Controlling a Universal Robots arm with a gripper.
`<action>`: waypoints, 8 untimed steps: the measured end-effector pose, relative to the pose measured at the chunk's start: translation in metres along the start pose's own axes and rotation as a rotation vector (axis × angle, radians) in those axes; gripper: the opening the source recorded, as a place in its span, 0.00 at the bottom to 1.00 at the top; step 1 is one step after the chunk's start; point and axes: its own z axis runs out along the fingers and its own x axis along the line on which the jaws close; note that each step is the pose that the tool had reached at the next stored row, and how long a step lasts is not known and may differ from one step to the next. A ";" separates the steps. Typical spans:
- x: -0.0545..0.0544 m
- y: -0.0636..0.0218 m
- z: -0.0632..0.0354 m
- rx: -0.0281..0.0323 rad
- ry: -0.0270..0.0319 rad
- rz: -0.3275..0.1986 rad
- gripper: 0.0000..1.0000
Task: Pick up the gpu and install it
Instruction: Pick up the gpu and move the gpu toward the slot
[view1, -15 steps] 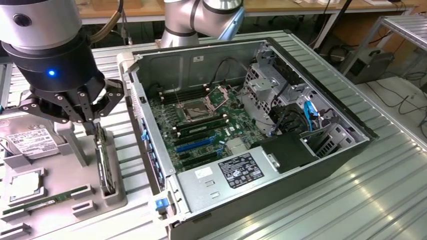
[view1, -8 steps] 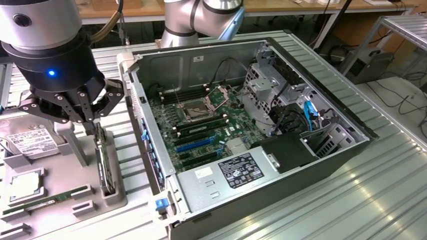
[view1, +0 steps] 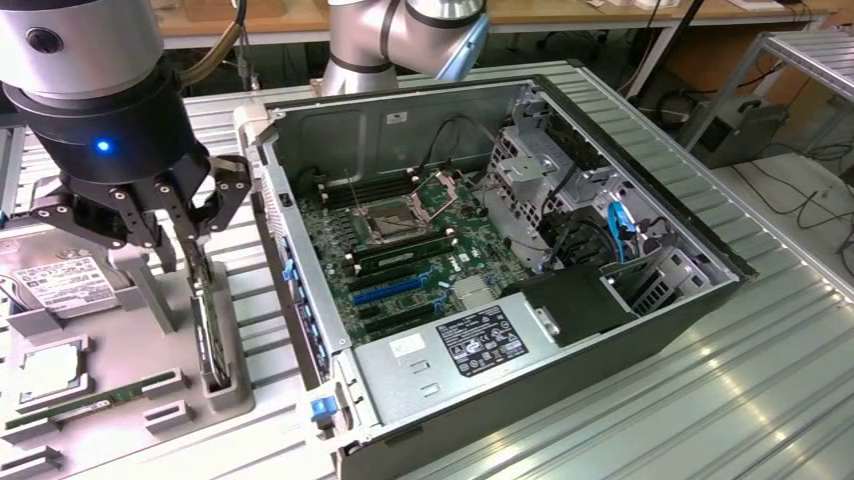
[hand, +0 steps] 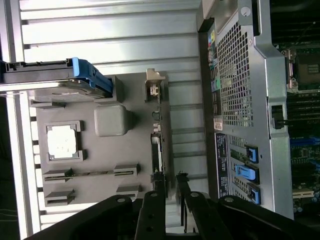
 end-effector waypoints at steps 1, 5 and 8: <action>0.000 0.0000 0.0000 -0.0001 0.0000 0.000 0.30; 0.001 -0.0002 0.0029 0.0010 0.0000 0.000 0.42; 0.003 -0.0006 0.0103 0.0012 0.0013 0.000 0.42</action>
